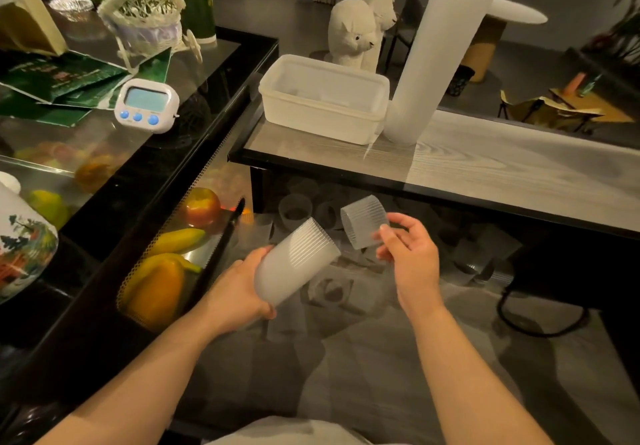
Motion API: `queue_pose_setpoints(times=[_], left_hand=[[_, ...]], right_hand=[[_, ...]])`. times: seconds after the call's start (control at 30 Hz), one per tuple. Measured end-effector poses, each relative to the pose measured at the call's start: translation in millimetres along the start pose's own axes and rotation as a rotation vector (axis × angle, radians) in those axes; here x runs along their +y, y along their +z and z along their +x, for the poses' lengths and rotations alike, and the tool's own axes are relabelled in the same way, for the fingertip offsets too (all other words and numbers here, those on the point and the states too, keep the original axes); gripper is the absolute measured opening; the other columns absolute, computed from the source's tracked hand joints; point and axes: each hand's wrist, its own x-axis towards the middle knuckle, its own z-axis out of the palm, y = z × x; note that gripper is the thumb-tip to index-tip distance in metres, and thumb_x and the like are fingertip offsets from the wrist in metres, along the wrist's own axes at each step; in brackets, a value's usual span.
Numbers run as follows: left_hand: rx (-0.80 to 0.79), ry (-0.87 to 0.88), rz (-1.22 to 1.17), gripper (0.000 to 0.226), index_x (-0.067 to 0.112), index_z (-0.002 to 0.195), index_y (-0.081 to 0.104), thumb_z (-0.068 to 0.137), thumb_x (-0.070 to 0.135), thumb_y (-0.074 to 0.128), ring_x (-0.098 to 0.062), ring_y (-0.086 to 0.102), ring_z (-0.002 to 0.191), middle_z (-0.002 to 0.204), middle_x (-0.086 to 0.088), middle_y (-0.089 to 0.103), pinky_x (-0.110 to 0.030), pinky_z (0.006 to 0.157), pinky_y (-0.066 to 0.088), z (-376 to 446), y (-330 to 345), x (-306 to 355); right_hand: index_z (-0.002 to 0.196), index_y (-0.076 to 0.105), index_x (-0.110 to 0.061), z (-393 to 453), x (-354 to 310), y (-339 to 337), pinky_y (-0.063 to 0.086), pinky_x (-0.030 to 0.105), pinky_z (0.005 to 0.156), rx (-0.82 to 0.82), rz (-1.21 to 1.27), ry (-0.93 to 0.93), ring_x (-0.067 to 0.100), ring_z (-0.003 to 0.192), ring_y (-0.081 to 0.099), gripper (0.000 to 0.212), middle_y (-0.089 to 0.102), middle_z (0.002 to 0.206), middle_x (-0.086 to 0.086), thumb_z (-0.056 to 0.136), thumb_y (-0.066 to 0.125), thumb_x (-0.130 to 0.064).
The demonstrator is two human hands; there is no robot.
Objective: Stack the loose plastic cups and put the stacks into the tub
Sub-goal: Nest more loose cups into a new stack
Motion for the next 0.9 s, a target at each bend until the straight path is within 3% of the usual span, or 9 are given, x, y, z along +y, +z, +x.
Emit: queue_pose_setpoints(times=[0.3,0.4,0.47,0.57,0.63,0.7,0.8,0.9], left_hand=[[-0.012,0.077,0.009,0.110,0.042,0.148,0.022,0.062,0.024,0.088,-0.013,0.044,0.109,0.121,0.013,0.036,-0.037,0.090,0.048,0,5,35],[0.002,0.061,0.015,0.107,0.039,0.147,0.023,0.063,0.024,0.088,-0.013,0.043,0.107,0.120,0.011,0.037,-0.033,0.085,0.046,-2,9,41],[0.010,0.027,0.015,0.107,0.039,0.147,0.024,0.063,0.025,0.088,-0.014,0.044,0.105,0.118,0.010,0.039,-0.033,0.082,0.044,-4,12,41],[0.026,-0.028,0.016,0.110,0.040,0.148,0.023,0.061,0.026,0.089,-0.014,0.045,0.103,0.116,0.009,0.039,-0.032,0.082,0.043,-9,14,39],[0.040,-0.050,0.028,0.111,0.039,0.148,0.023,0.060,0.027,0.090,-0.013,0.045,0.103,0.116,0.010,0.040,-0.031,0.080,0.043,-14,15,37],[0.049,-0.071,0.032,0.110,0.037,0.147,0.026,0.058,0.027,0.091,-0.014,0.047,0.104,0.119,0.009,0.043,-0.032,0.080,0.044,-18,16,37],[0.046,-0.102,0.018,0.110,0.036,0.147,0.027,0.058,0.024,0.091,-0.017,0.048,0.108,0.123,0.006,0.046,-0.035,0.085,0.045,-25,16,40],[0.035,-0.133,0.049,0.112,0.034,0.150,0.025,0.059,0.025,0.091,-0.021,0.048,0.117,0.133,0.003,0.045,-0.037,0.094,0.045,-33,17,42]], right_hand=[[0.108,0.067,-0.036,3,-10,-7,0.051,0.023,0.066,-0.254,-0.211,-0.052,0.007,0.063,0.054,0.037,0.072,0.085,0.000,0.097,0.052,-0.004],[0.120,0.061,-0.041,5,-1,-11,0.055,0.030,0.072,-0.387,-0.393,-0.030,0.008,0.066,0.056,0.040,0.069,0.085,0.002,0.101,0.047,-0.009],[0.126,0.056,-0.046,6,5,-14,0.055,0.026,0.076,-0.443,-0.464,-0.001,0.010,0.072,0.058,0.043,0.068,0.095,0.005,0.103,0.042,-0.013],[0.133,0.051,-0.046,8,21,-21,0.052,0.019,0.080,-0.362,-0.476,-0.007,0.004,0.082,0.059,0.040,0.062,0.117,-0.014,0.103,0.044,-0.021],[0.141,0.044,-0.040,14,42,-26,0.048,0.029,0.097,-0.335,-0.702,0.024,0.012,0.108,0.058,0.045,0.057,0.129,-0.011,0.098,0.051,-0.026],[0.149,0.030,-0.036,20,65,-29,0.042,0.037,0.106,-0.440,-1.037,0.152,0.023,0.128,0.048,0.063,0.043,0.147,-0.001,0.093,0.058,-0.031],[0.154,0.011,-0.034,26,87,-27,0.039,0.038,0.108,-0.617,-1.268,0.289,0.028,0.135,0.041,0.086,0.031,0.155,0.005,0.088,0.064,-0.043],[0.152,0.018,-0.028,28,102,-25,0.040,0.041,0.107,-0.662,-1.377,0.243,0.027,0.134,0.043,0.075,0.037,0.150,0.006,0.090,0.058,-0.043]])
